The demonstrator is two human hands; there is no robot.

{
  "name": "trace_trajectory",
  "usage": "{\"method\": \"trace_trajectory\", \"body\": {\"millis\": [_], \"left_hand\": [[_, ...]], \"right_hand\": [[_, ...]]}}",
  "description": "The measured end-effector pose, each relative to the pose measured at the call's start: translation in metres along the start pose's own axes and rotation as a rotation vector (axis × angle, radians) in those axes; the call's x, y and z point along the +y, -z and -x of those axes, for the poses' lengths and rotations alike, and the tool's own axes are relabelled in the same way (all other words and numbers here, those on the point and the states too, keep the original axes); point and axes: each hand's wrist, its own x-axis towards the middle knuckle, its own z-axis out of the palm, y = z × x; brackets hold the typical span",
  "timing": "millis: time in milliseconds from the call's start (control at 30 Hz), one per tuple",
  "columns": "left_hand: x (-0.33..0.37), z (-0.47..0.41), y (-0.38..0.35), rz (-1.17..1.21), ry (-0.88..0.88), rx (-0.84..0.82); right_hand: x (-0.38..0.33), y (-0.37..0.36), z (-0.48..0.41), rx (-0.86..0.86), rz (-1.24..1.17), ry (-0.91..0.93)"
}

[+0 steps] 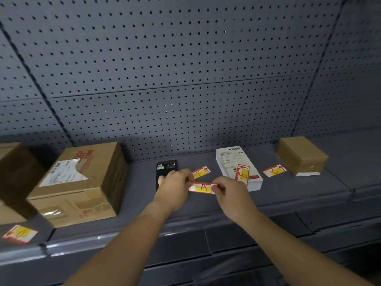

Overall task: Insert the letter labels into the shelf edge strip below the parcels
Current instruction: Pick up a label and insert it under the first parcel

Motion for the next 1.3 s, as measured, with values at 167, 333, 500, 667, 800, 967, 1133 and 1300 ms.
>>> {"method": "trace_trajectory", "body": {"millis": [167, 333, 500, 667, 800, 967, 1133, 1300], "left_hand": [[0.000, 0.026, 0.022, 0.017, -0.004, 0.112], [-0.017, 0.077, 0.054, -0.165, 0.141, 0.259], [-0.040, 0.151, 0.091, -0.273, 0.368, 0.360], [-0.060, 0.240, 0.131, -0.339, 0.550, 0.455], [-0.080, 0.312, 0.157, -0.410, 0.687, 0.505], [-0.116, 0.399, 0.186, -0.413, 0.808, 0.582], [-0.167, 0.474, 0.221, -0.444, 0.884, 0.609], [-0.232, 0.538, 0.266, -0.465, 0.959, 0.602]], "right_hand": [[-0.015, 0.020, 0.010, 0.026, -0.053, 0.088], [-0.045, 0.020, 0.017, 0.052, -0.138, 0.228], [-0.097, -0.005, 0.026, -0.059, -0.188, 0.417], [-0.159, -0.047, 0.051, -0.212, -0.338, 0.509], [-0.216, -0.078, 0.084, -0.327, -0.391, 0.613], [-0.291, -0.126, 0.124, -0.437, -0.406, 0.765], [-0.370, -0.187, 0.163, -0.431, -0.387, 0.838], [-0.451, -0.250, 0.198, -0.494, -0.417, 0.849]]}}
